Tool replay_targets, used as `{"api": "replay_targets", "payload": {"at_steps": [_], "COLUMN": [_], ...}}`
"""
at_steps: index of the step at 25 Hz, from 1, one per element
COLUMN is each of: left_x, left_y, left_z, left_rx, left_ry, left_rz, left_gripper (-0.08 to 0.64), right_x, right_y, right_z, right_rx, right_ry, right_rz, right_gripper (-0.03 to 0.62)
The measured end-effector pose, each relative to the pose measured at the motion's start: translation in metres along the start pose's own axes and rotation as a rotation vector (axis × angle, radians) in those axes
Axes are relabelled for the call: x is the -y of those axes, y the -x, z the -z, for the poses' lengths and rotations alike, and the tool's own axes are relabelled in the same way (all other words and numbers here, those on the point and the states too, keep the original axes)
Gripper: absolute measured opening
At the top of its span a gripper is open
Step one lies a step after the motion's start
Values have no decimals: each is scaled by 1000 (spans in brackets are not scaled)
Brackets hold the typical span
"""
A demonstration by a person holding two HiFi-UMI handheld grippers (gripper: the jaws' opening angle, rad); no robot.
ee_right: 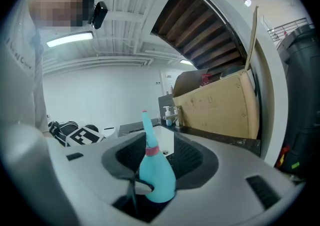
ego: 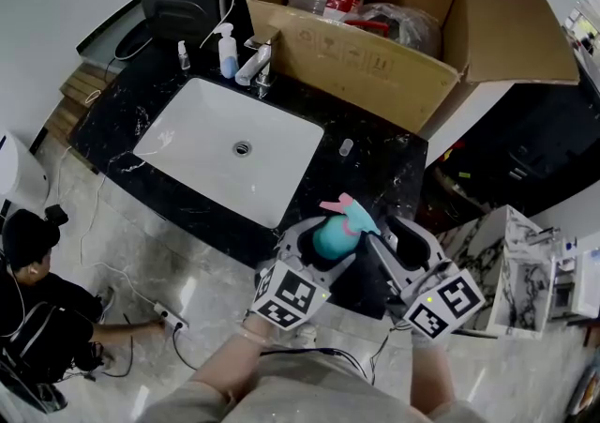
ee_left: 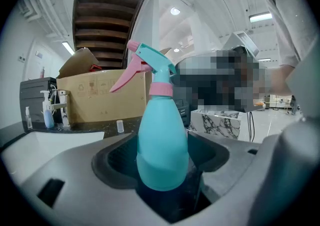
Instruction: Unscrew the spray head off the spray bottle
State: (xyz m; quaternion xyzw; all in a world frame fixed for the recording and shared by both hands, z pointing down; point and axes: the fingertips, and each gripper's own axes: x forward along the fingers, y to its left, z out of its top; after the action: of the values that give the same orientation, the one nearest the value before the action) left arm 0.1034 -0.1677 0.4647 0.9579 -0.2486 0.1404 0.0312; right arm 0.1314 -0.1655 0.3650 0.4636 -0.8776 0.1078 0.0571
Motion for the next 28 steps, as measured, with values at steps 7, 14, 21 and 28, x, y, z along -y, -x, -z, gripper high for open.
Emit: {"api": "replay_targets", "payload": {"at_steps": [7,14,21,28], "left_x": [0,0,1,1], "left_y": [1,1,1,2], "left_z": [1,1,1,0], "left_rx": [4,2,4,7], "left_ry": [-1,0,4,4], "left_rz": [0,-2,-3,-6], "left_gripper": [319,319,319,319], "right_x": [13,23,21,-35], "right_y": [2,-20,-5,10], "right_z": [0,-2,0,6], "right_rx": [-4,4,82,78], "right_ry": [20,9,-110,-30], "right_rz": [32,44,24,-92], "right_gripper": [156,146,146,238]}}
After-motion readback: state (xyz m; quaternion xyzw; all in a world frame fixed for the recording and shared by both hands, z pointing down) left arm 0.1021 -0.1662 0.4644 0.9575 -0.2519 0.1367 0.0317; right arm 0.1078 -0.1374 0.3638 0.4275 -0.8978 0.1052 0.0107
